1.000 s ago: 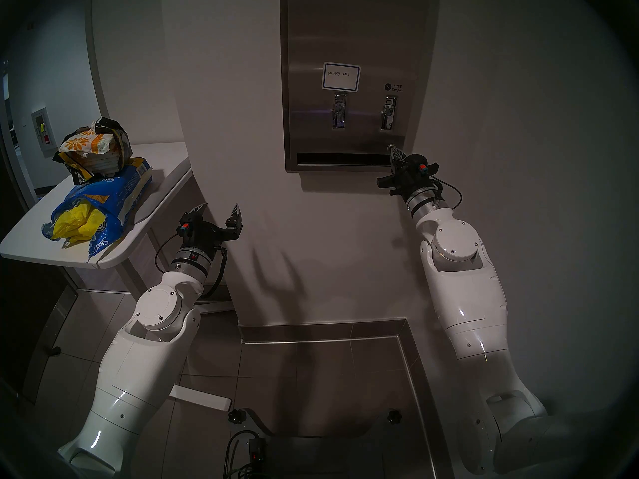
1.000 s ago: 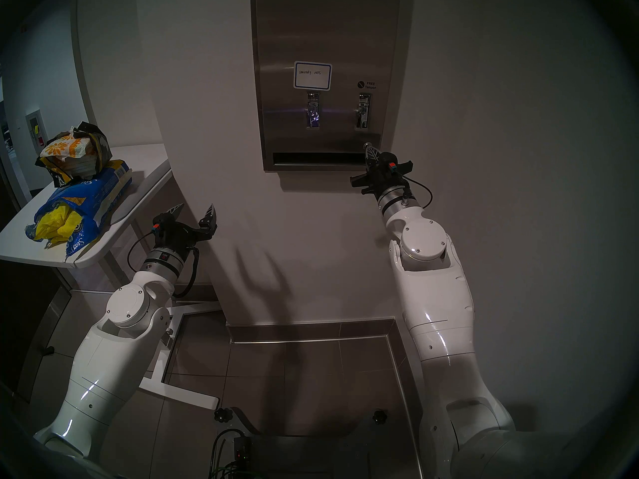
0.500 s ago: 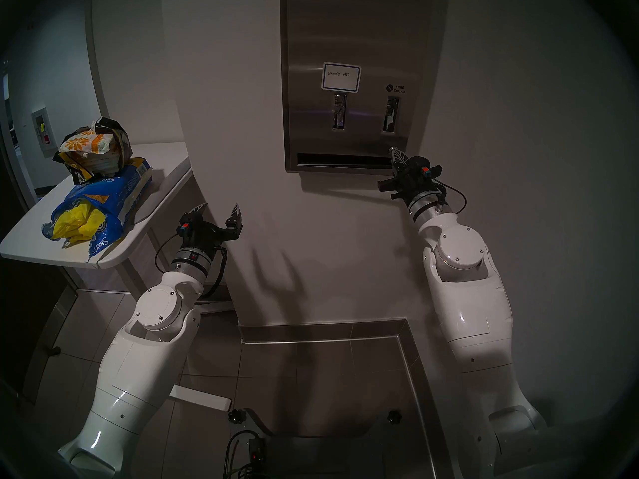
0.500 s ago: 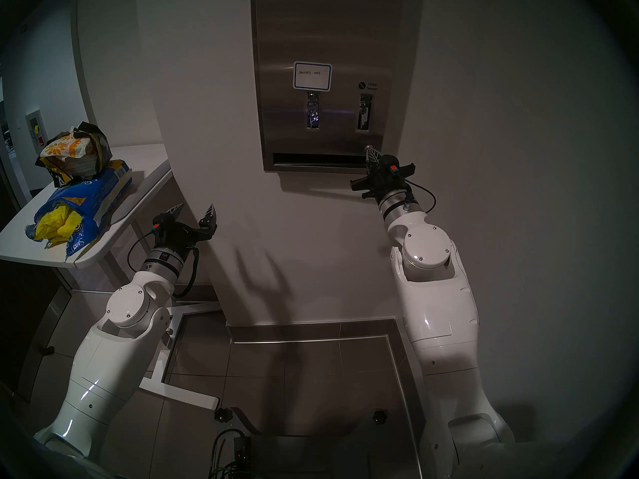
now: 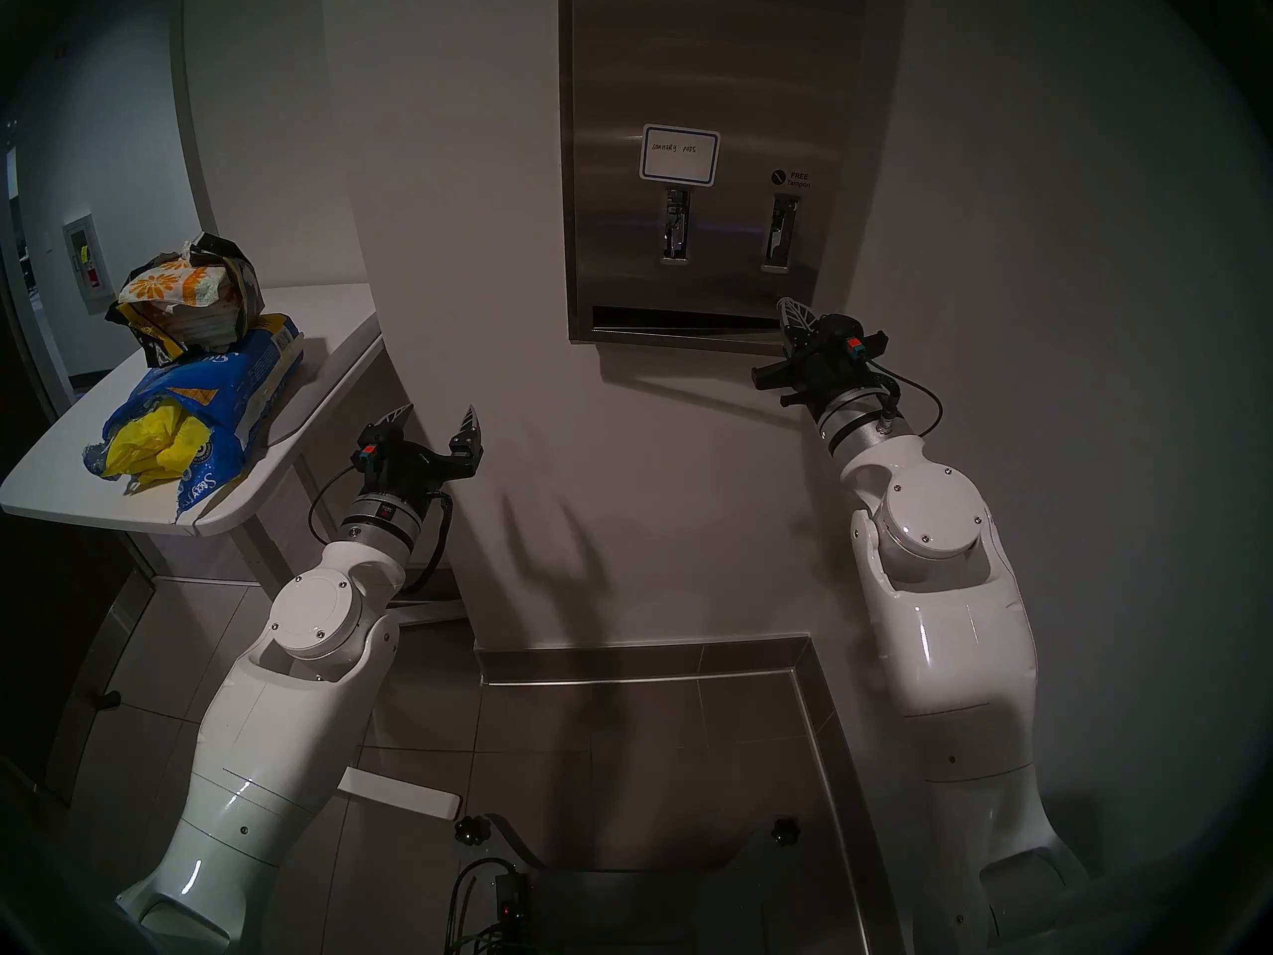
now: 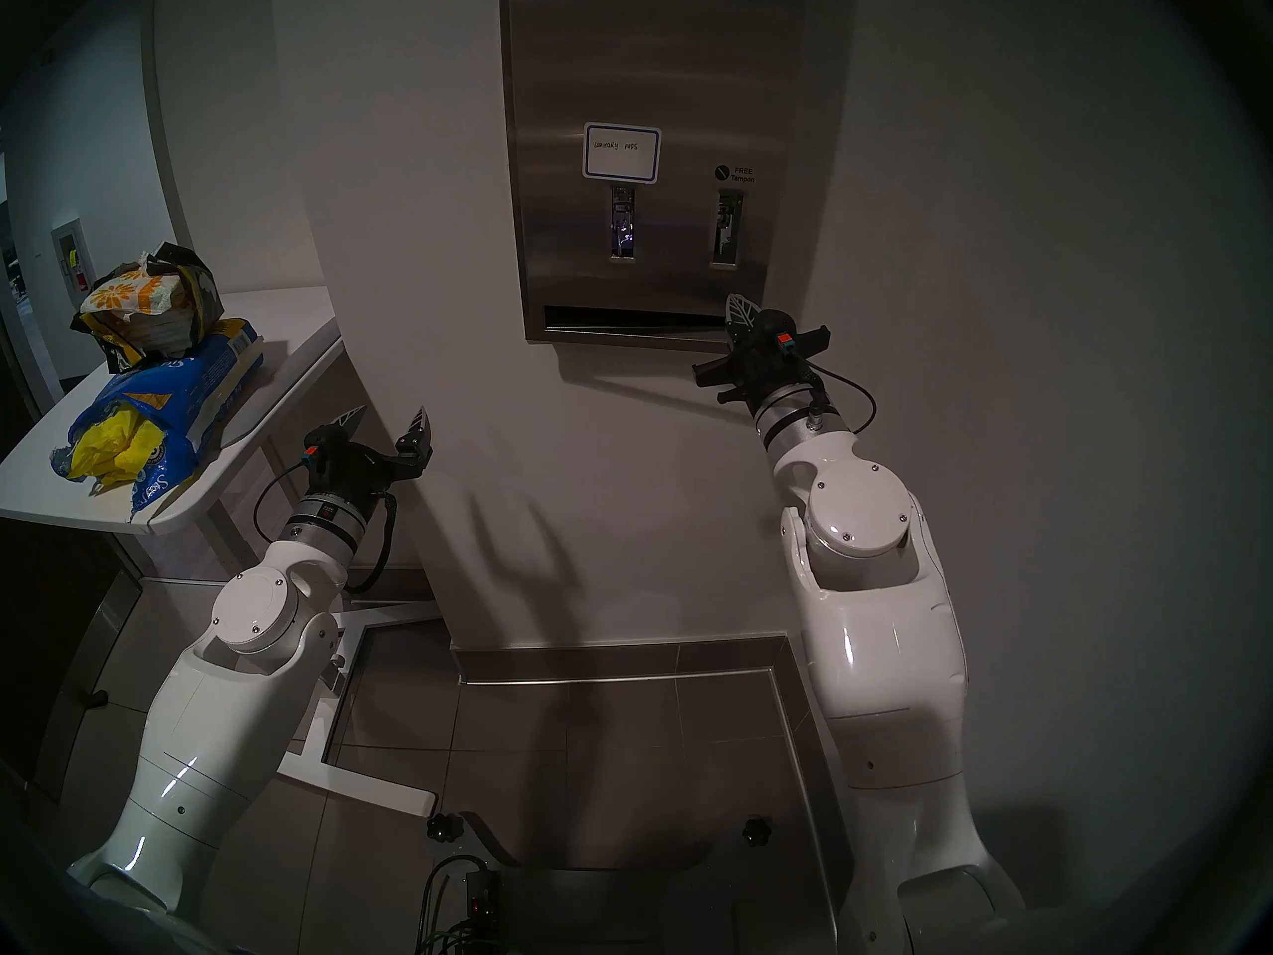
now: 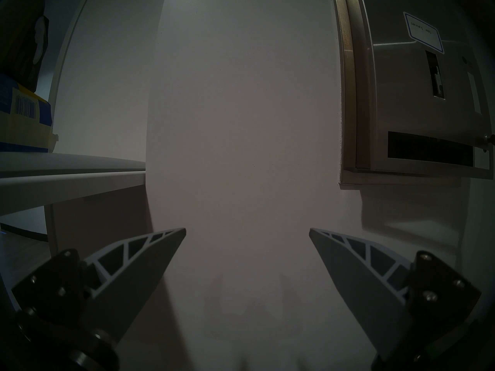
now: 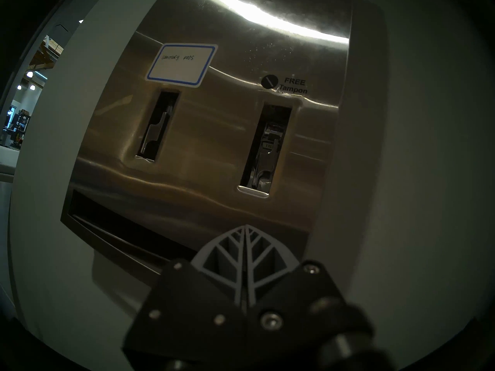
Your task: Open the dispenser door, put the pads inside, close the door
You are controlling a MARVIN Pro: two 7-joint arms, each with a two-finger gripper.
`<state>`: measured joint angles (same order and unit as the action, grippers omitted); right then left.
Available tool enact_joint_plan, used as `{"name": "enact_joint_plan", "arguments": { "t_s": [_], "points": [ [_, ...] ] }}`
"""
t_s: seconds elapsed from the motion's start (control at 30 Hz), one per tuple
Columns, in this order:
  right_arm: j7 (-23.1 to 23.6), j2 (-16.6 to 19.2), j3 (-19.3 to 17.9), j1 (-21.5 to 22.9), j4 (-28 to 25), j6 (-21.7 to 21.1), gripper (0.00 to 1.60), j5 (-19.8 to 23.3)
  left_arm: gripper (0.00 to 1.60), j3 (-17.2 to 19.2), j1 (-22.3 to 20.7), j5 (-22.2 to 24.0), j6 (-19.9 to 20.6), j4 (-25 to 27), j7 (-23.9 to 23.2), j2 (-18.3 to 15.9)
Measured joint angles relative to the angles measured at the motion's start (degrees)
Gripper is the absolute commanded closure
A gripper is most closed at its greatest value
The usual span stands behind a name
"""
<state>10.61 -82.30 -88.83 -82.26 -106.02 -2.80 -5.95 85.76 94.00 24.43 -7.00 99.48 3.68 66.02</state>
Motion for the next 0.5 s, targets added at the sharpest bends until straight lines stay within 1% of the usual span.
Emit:
{"name": "enact_joint_plan", "arguments": {
  "t_s": [0.3,0.5],
  "points": [
    [-0.1,0.4,-1.6,-3.9,-5.1,-2.7,1.6,0.0,0.0,0.0,0.0,0.0,0.0,0.0,0.0,0.0],
    [-0.8,1.1,-3.8,-5.0,-5.7,-3.6,1.6,-0.8,0.0,0.0,0.0,-0.1,0.0,0.0,0.0,0.1]
  ]
}}
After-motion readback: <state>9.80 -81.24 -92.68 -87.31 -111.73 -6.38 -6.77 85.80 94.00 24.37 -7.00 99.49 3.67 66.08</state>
